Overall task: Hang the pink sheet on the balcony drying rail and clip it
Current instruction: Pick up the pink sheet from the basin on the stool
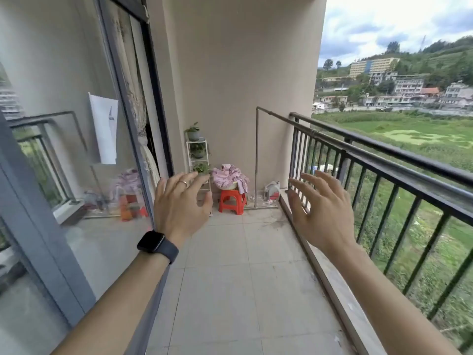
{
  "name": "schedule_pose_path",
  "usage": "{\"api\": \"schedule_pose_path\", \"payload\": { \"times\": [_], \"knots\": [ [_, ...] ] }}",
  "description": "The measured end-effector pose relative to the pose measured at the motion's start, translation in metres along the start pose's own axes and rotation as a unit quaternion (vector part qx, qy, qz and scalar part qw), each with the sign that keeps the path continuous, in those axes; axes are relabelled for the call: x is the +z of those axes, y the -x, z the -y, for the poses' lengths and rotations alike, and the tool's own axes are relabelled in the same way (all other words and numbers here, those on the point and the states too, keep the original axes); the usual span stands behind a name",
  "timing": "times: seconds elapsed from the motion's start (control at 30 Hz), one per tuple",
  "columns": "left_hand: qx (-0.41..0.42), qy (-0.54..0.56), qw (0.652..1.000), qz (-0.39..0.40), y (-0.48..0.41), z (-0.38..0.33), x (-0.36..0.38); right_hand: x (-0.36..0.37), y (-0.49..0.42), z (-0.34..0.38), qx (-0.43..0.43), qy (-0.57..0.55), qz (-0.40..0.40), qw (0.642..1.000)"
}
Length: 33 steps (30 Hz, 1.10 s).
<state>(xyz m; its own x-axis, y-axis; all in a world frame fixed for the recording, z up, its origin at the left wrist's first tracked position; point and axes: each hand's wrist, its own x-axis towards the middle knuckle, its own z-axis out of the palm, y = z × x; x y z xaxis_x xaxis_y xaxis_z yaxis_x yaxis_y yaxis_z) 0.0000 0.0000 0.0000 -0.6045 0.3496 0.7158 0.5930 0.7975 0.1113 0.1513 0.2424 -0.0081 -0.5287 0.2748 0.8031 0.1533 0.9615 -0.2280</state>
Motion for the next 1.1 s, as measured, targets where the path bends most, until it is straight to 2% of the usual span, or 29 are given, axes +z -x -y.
{"api": "schedule_pose_path", "payload": {
  "times": [0.1,0.37,0.53,0.8,1.1],
  "knots": [
    [-0.009,-0.017,0.999,0.049,-0.006,0.007,0.035,0.038,-0.001,-0.015,0.002,0.017,0.028,0.999],
    [-0.030,-0.006,0.993,0.116,-0.057,0.049,0.165,0.184,-0.033,-0.058,0.024,0.039,0.103,0.994],
    [-0.024,0.002,0.990,0.138,-0.141,0.090,0.246,0.277,-0.098,-0.075,0.051,0.044,0.127,0.990],
    [0.001,0.008,0.987,0.158,-0.280,0.142,0.368,0.414,-0.209,-0.100,0.070,0.041,0.100,0.992],
    [0.000,-0.004,0.988,0.156,-0.432,0.180,0.528,0.585,-0.341,-0.169,0.046,0.058,0.139,0.988]
  ]
}}
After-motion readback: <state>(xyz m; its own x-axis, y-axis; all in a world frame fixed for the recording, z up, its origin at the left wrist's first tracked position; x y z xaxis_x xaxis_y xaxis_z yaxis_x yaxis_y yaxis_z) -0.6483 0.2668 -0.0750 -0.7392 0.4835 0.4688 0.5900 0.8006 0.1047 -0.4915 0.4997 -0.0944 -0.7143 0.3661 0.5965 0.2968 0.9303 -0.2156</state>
